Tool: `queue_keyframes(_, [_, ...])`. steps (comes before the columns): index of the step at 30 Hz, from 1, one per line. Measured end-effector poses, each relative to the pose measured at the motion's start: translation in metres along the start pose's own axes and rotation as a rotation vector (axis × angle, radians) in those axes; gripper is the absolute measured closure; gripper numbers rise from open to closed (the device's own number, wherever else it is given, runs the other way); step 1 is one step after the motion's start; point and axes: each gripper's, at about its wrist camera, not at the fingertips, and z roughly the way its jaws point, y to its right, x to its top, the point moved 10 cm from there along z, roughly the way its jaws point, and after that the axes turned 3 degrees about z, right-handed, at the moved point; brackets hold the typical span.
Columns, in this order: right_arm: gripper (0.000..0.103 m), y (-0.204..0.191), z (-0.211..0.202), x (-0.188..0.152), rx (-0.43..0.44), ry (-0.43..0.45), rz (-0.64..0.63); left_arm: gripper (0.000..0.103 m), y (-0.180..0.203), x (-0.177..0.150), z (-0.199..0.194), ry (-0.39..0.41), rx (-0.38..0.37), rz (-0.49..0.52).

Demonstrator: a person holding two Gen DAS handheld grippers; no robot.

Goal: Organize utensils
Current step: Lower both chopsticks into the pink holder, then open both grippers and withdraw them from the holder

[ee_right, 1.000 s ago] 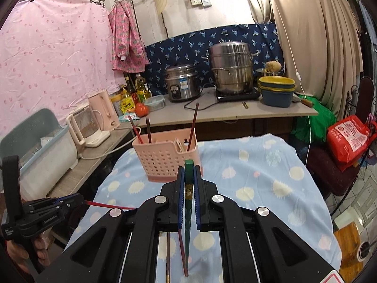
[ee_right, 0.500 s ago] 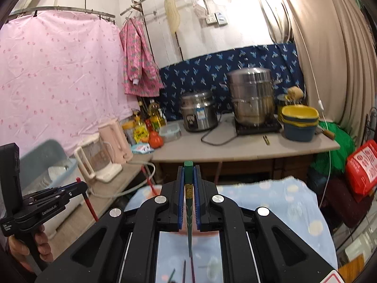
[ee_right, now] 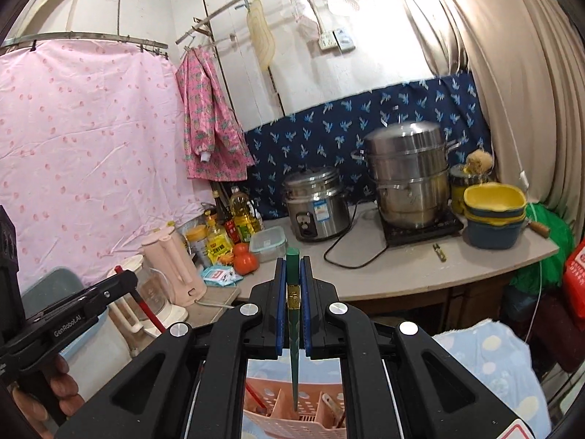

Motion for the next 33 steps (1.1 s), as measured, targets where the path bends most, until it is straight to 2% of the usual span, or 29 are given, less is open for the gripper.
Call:
queue_keyframes(4, [0.096,0.009,0.032,-0.034,0.001,-0.069,0.024,0.096,-0.002,-0.026,0.031,-0.044,-0.008,-0.010])
queue_keyframes(10, [0.096,0.023,0.057,-0.086,-0.014,-0.169,0.032,0.095,-0.010,-0.067,0.062,-0.120,-0.004,-0.033])
queue_keyframes(11, [0.094,0.026,0.058,-0.093,-0.020,-0.180,0.035,0.091,-0.013,-0.073,0.065,-0.130,0.001,-0.048])
queue_keyframes(12, [0.091,0.030,0.057,-0.096,-0.029,-0.178,0.040,0.083,-0.016,-0.078,0.066,-0.140,0.011,-0.059])
queue_keyframes(13, [0.078,0.036,0.055,-0.098,-0.050,-0.173,0.041,0.057,-0.019,-0.082,0.066,-0.146,0.025,-0.069])
queue_keyframes(14, [0.066,0.038,0.051,-0.098,-0.058,-0.165,0.044,0.044,-0.024,-0.085,0.063,-0.134,0.053,-0.082])
queue_keyframes(16, [0.061,0.044,0.042,-0.099,-0.065,-0.148,0.060,0.044,-0.026,-0.090,0.058,-0.125,0.072,-0.075])
queue_keyframes(23, [0.060,0.053,0.007,-0.102,-0.072,-0.132,0.082,0.043,-0.029,-0.113,0.037,-0.168,0.129,-0.039])
queue_keyframes(33, [0.055,0.041,-0.062,-0.132,-0.086,-0.148,0.030,0.041,-0.008,-0.140,-0.015,-0.182,0.148,0.011])
